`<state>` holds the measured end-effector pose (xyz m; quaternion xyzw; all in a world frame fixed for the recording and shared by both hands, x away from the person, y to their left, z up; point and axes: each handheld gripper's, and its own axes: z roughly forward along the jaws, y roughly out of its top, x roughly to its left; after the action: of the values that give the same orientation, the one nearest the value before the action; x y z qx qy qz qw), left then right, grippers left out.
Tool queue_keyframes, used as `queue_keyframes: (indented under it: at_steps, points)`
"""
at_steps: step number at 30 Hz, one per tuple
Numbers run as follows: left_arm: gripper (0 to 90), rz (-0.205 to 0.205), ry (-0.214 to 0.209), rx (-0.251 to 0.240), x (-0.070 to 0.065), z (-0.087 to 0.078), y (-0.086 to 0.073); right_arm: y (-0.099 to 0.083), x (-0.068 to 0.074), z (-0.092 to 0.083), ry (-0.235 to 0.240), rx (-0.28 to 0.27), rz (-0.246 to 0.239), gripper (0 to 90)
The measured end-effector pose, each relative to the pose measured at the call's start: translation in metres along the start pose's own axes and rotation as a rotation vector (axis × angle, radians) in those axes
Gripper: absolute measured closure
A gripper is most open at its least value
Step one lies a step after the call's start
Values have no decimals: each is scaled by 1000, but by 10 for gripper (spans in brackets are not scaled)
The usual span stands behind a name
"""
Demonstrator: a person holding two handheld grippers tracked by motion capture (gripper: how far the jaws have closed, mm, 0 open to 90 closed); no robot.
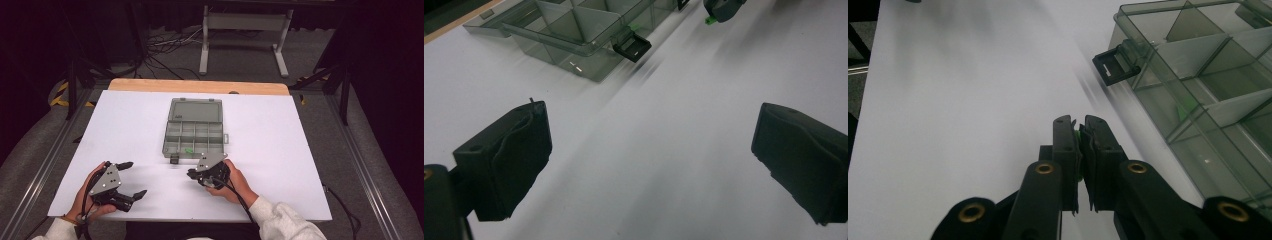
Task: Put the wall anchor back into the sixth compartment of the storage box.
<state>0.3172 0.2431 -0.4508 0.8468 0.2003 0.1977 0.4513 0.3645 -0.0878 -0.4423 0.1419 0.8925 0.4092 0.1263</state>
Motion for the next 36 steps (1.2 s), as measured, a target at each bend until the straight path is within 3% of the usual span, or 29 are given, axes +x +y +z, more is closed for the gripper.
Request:
queue_keyframes:
  at_steps: [36]
  points:
    - [37, 4, 2, 4, 0, 0, 0, 14, -10, -24, -63, -84, -6, 849]
